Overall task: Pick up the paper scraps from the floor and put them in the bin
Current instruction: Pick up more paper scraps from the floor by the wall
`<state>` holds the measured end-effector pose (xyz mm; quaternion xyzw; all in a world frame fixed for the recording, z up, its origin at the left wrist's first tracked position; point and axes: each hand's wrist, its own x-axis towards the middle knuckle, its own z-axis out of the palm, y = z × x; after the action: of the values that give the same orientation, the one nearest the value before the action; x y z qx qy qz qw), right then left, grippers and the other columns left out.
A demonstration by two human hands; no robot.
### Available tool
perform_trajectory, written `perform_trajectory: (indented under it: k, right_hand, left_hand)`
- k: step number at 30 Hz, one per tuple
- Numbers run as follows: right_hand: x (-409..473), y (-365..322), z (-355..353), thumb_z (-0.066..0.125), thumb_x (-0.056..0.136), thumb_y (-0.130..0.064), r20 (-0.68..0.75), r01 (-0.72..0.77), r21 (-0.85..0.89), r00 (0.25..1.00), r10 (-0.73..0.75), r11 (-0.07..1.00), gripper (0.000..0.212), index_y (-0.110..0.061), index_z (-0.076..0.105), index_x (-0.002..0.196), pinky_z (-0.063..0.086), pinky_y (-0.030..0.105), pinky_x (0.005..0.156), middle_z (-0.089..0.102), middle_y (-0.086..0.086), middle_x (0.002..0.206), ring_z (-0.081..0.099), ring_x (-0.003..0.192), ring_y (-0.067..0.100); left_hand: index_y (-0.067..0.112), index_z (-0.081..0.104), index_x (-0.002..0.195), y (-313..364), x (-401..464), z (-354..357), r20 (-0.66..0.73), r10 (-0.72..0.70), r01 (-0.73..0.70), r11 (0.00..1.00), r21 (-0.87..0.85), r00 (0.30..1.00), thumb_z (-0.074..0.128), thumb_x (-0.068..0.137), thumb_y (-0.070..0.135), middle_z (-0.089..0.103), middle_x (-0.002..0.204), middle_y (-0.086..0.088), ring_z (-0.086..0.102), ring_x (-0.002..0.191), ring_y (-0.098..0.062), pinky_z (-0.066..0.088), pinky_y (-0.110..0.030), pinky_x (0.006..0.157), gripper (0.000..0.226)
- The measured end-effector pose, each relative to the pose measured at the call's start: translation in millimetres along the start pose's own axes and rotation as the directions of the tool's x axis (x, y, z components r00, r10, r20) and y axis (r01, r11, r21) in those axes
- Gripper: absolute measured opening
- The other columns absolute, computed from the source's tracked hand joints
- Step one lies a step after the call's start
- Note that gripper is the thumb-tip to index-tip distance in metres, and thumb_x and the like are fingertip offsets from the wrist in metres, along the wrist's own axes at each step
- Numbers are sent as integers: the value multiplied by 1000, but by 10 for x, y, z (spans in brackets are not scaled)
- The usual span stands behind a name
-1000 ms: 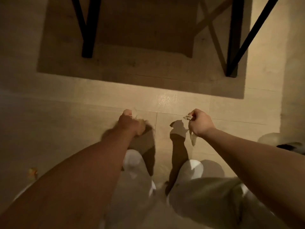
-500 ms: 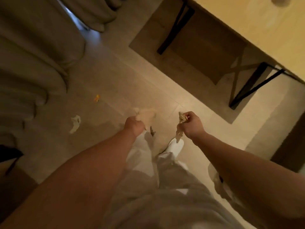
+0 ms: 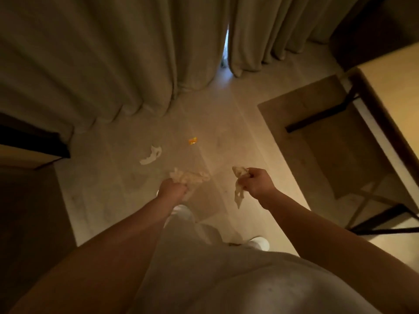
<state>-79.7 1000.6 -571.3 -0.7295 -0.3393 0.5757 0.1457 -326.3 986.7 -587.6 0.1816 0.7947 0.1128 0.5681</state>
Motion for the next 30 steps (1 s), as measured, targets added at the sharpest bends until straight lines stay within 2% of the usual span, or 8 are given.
perform_trajectory:
  k: [6,12,16,19,22,24,27,30]
  right_hand:
    - [417,-708,979,52,75,9,-1,-26,-7,1000,26,1000,19,-5,66,76,48,42,65,63,18,73,59,65,28]
    - [1068,-1052,1517,51,82,-2,-6,-23,-172,1000,22,985,25,-5,68,101,49,38,70,72,13,94,64,81,27]
    - [1765,-1028,1775,47,81,-10,6,-37,-241,999,40,970,32,-11,64,108,60,45,80,73,10,99,70,89,27]
    - [2358,-863,1972,47,86,-11,-28,-30,-274,999,23,961,20,-10,59,101,57,33,61,70,4,89,68,75,17]
    - [3030,-615,2178,47,89,-23,-44,-32,-345,999,18,938,22,-12,60,103,60,37,66,70,5,95,68,79,20]
    - [3475,-453,2323,43,91,-31,-26,-45,-401,999,38,915,31,-12,60,108,61,39,69,70,7,99,69,82,24]
    - [4079,-270,2521,52,91,-32,-16,-41,-457,999,39,888,31,-13,55,115,59,41,73,67,6,103,68,87,27]
    - [4635,-68,2726,61,83,-28,9,-11,-473,1000,17,881,35,-16,52,115,61,45,75,67,6,106,70,87,27]
  left_hand:
    - [5,74,82,-49,515,-1039,1,-3,3,1000,10,1000,69,66,33,76,88,-20,74,89,-34,54,-39,75,33]
    - [0,63,117,-13,1264,-1489,-32,-15,16,999,30,999,47,93,38,71,111,-22,68,105,-40,54,-44,89,48]
    - [8,45,134,-39,1827,-1440,-123,-4,10,999,54,992,50,93,24,65,118,-19,65,104,-40,54,-47,89,45]
    - [17,46,127,-88,2344,-1309,-182,-9,-2,998,-59,983,52,88,8,65,109,-10,65,98,-35,56,-49,84,40]
    - [32,48,116,-114,3014,-1155,-183,-65,36,987,-157,981,61,80,4,66,107,-9,67,99,-36,58,-55,84,47]
    - [22,53,119,-121,3477,-1019,-174,-89,57,982,-180,981,56,80,3,67,106,-13,67,97,-37,58,-54,87,43]
    - [16,57,111,-193,4104,-791,-242,-76,51,993,-107,967,52,83,18,67,101,-12,68,94,-37,58,-53,86,28]
    - [16,56,121,-321,4671,-609,-252,-62,71,997,27,966,60,83,40,69,108,-11,68,94,-37,58,-49,84,45]
